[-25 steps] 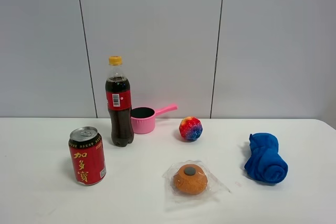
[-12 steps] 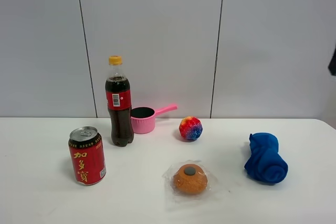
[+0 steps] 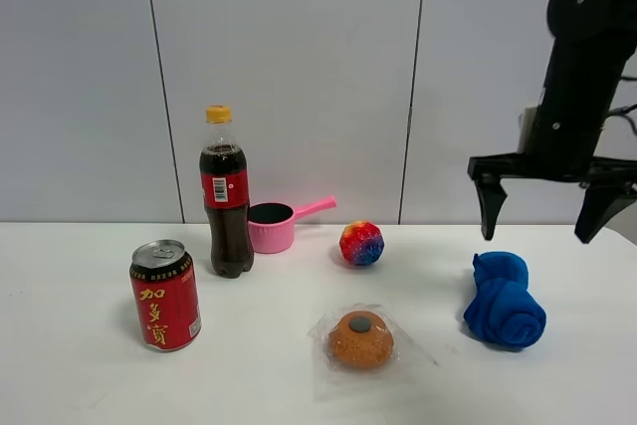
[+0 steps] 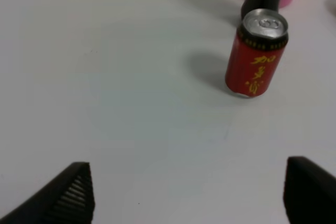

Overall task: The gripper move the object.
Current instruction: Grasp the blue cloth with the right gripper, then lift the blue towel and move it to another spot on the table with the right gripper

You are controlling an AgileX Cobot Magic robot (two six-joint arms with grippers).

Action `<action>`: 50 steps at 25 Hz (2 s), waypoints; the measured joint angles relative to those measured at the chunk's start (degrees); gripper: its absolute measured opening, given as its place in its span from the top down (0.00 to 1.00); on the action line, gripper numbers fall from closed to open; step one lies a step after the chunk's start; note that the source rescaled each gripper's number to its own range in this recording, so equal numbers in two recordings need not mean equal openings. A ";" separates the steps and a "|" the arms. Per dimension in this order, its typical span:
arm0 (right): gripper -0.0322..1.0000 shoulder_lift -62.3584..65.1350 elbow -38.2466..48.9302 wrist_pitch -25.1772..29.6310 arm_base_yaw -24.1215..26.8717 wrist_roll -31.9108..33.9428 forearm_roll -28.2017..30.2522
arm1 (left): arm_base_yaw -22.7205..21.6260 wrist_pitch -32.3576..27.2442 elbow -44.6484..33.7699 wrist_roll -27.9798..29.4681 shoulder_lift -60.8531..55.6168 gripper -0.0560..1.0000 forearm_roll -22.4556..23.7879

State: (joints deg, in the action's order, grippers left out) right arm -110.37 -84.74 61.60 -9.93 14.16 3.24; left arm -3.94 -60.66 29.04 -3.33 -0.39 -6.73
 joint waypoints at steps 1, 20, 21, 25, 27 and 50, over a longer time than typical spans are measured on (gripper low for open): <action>0.00 -1.31 -0.05 -0.61 -0.12 0.00 -0.27 | 0.00 0.00 0.00 0.00 0.00 0.00 0.00; 0.12 -13.33 -0.36 -9.91 -0.17 1.50 0.55 | 0.00 0.00 0.00 0.00 0.00 0.00 0.00; 0.15 -13.66 -0.36 -9.91 -0.17 1.50 0.55 | 0.00 0.00 0.00 0.00 0.00 0.00 0.00; 0.36 -14.87 -0.36 -10.29 -0.17 1.50 1.00 | 0.00 0.00 0.00 -0.05 0.00 0.00 0.00; 0.61 -15.15 -0.36 -10.32 -0.17 1.50 1.54 | 0.00 0.00 0.00 -0.05 0.00 0.00 0.00; 0.97 -0.99 -32.30 7.29 -11.54 -36.86 -7.43 | 0.00 0.00 0.00 -0.13 0.00 0.00 0.00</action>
State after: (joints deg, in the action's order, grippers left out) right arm -111.37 -117.04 68.89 -21.47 -22.69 -4.19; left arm -3.94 -60.66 29.04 -3.46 -0.39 -6.73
